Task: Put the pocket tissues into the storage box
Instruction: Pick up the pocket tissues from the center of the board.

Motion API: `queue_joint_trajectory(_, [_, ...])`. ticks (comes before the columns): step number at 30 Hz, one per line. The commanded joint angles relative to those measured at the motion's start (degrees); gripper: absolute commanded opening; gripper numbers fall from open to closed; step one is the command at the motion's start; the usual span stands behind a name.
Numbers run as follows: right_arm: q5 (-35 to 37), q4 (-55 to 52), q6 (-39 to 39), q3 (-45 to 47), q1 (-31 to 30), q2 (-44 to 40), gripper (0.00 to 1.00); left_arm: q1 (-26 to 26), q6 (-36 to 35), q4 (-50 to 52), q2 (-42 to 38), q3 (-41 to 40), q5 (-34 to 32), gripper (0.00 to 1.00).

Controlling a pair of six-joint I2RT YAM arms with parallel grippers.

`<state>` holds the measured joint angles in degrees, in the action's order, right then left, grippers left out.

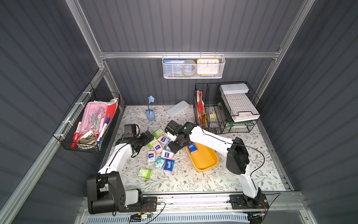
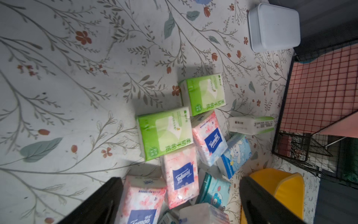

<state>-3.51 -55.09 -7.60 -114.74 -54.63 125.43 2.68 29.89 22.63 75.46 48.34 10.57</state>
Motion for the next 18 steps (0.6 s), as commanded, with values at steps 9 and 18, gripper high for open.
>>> queue_joint_trajectory(9, [-2.04, 2.18, 2.39, -5.14, -0.49, 7.96, 0.70, 0.83, 0.66, 4.98, -4.35, -1.14, -3.72, 0.99])
queue_joint_trajectory(18, [-3.92, 4.32, 2.41, -5.18, -0.57, 10.23, 0.70, 0.84, 0.48, 5.49, -4.70, 1.01, -3.10, 0.99])
